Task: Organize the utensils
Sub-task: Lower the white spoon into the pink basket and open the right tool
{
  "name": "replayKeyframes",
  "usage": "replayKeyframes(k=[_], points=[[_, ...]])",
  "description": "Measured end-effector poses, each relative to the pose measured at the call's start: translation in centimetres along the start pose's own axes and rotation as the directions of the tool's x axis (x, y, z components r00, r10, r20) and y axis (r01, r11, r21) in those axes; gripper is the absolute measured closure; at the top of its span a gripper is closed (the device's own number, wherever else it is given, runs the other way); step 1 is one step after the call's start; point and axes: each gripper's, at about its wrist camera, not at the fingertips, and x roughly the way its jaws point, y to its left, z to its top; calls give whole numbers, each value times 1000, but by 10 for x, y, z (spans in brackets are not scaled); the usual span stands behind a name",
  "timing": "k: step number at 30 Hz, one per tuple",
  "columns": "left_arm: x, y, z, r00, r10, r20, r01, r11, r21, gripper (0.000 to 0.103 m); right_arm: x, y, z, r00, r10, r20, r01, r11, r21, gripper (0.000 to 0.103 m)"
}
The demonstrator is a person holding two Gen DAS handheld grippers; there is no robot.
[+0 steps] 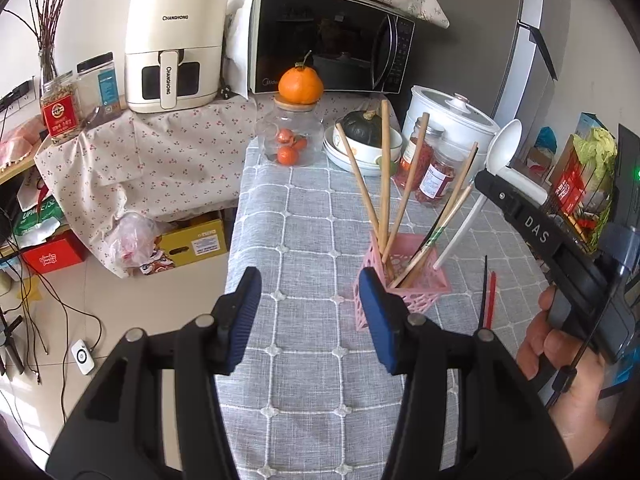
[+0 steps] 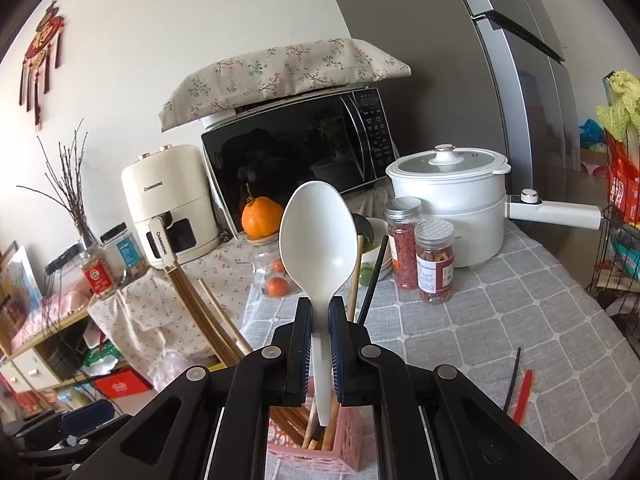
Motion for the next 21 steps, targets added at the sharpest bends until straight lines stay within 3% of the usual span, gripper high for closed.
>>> replayKeyframes(k=[5, 9, 10, 12, 15, 21], points=[[6, 6, -2, 1000, 1, -22, -2, 1000, -26, 51, 7, -4, -8, 999, 7, -34, -7, 1000, 9, 93], [9, 4, -3, 999, -4, -38, 3, 1000, -26, 51, 3, -11, -9, 998, 36, -55, -33, 998, 58, 75], [9, 3, -4, 999, -6, -41, 5, 1000, -24, 50, 0, -12, -8, 998, 42, -55, -39, 997, 66, 63], [11, 1, -5, 999, -9, -53, 8, 1000, -22, 46, -6, -14, -6, 997, 68, -48, -64, 995, 73, 52], [13, -3, -8, 997, -19, -72, 17, 1000, -25, 39, -16, -14, -1, 994, 96, -52, -93, 994, 59, 50], [15, -14, -13, 993, -40, -109, 37, 999, -26, 22, -37, -27, 9, 990, 122, -70, -120, 992, 41, 36]])
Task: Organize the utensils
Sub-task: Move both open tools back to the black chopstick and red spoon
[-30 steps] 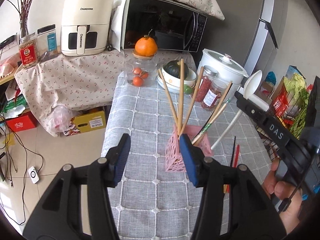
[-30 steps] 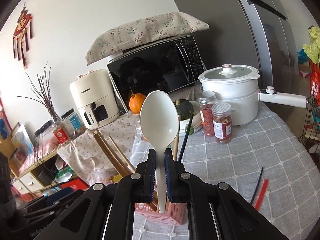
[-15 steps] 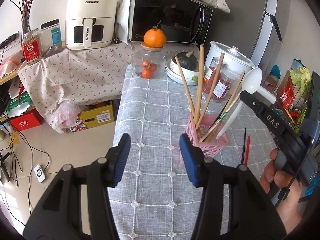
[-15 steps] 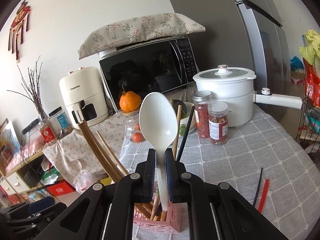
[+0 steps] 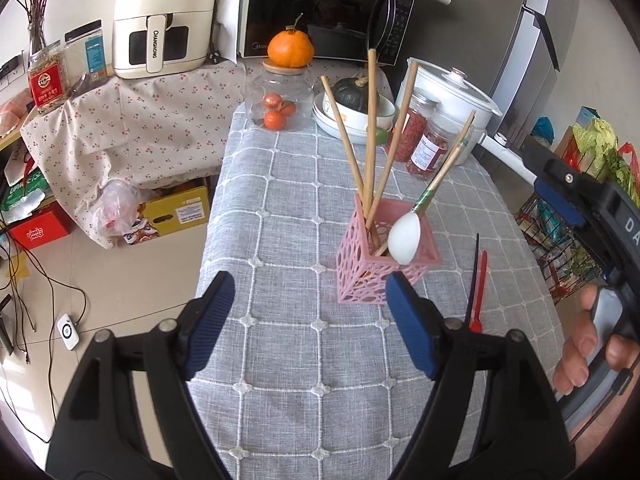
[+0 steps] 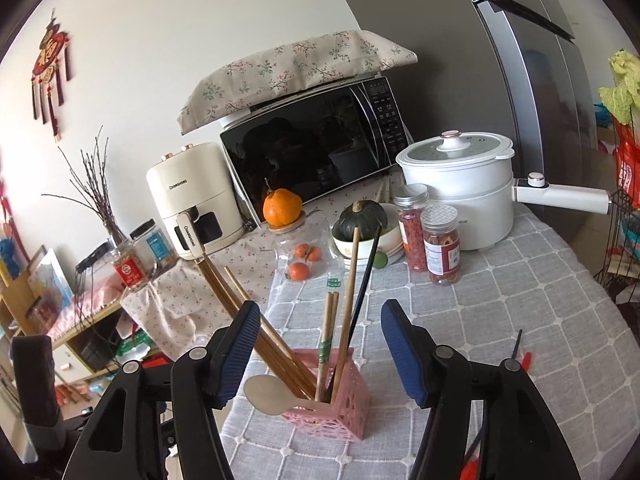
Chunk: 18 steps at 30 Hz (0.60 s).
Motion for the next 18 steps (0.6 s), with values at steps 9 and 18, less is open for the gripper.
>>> replayKeyframes(k=[9, 18], points=[[12, -17, -8, 998, 7, -59, -5, 1000, 26, 10, -15, -55, 5, 990, -69, -124, 71, 997, 12, 21], [39, -34, -16, 989, 41, -142, -28, 995, 93, 6, 23, -122, -20, 903, -224, -368, 232, 973, -23, 19]])
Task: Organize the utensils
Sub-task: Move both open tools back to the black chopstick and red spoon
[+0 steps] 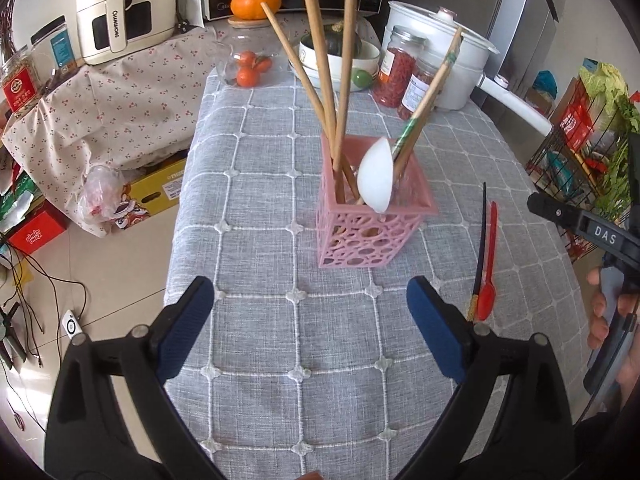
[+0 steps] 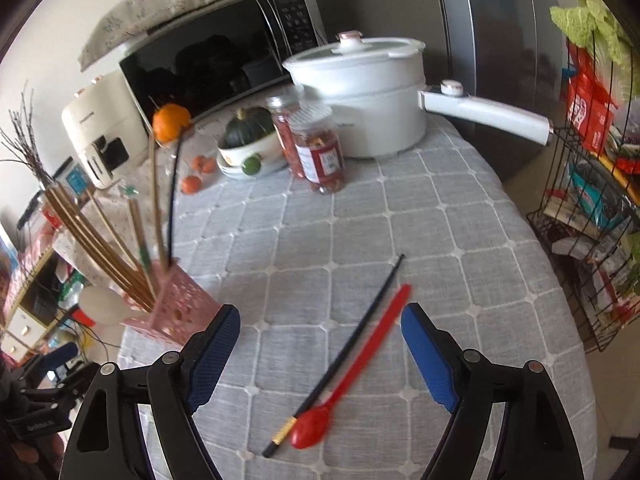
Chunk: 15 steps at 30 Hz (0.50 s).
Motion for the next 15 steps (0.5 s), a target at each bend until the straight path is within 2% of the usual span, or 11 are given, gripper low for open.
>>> replayKeyframes(k=[3, 7, 11, 15], points=[[6, -6, -1, 1000, -2, -27, 2, 1000, 15, 6, 25, -14, -6, 992, -49, -120, 52, 998, 26, 19], [11, -13, -2, 998, -7, -54, 9, 999, 32, 6, 49, -31, -13, 969, -116, -217, 130, 990, 54, 19], [15, -19, -3, 997, -17, -77, 21, 999, 46, 6, 67, -44, -14, 953, -146, -264, 170, 983, 71, 20], [16, -24, -4, 996, -30, -84, 35, 998, 57, 6, 80, -46, -15, 945, -157, -285, 183, 981, 67, 29]])
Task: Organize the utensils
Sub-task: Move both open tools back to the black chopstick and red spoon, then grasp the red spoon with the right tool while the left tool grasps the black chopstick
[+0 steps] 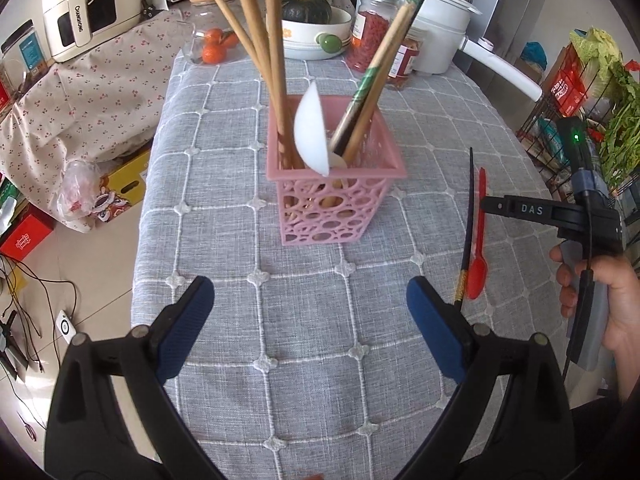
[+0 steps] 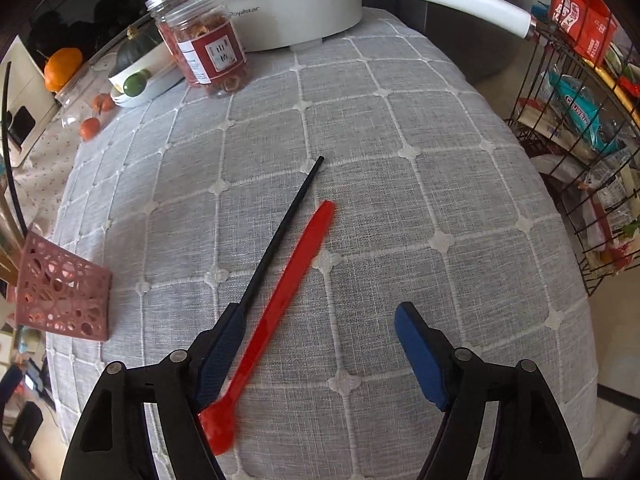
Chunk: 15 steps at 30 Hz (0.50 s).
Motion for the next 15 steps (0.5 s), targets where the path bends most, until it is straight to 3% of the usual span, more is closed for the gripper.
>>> replayKeyframes(k=[7, 9, 10, 11, 12, 15], points=[[-2, -13, -2, 1000, -24, -4, 24, 999, 28, 6, 11, 21, -1, 996, -94, 4, 94, 992, -80, 48], [-3, -20, -4, 1000, -30, -4, 30, 998, 50, 6, 10, 26, -1, 996, -86, 3, 86, 991, -103, 63], [-3, -23, -5, 1000, -30, -5, 30, 997, 64, 6, 9, 27, -1, 997, -80, -9, 79, 990, -119, 79], [-3, -29, -7, 1000, -28, -5, 29, 996, 82, 6, 8, 28, 0, 995, -95, -16, 92, 986, -136, 88], [-3, -34, -8, 1000, -27, -6, 27, 994, 102, 6, 8, 27, -1, 995, -94, -22, 89, 985, -149, 92], [-1, -50, -10, 999, -34, -16, 36, 987, 157, 6, 5, 11, -3, 997, -44, -57, 36, 990, -138, 94]])
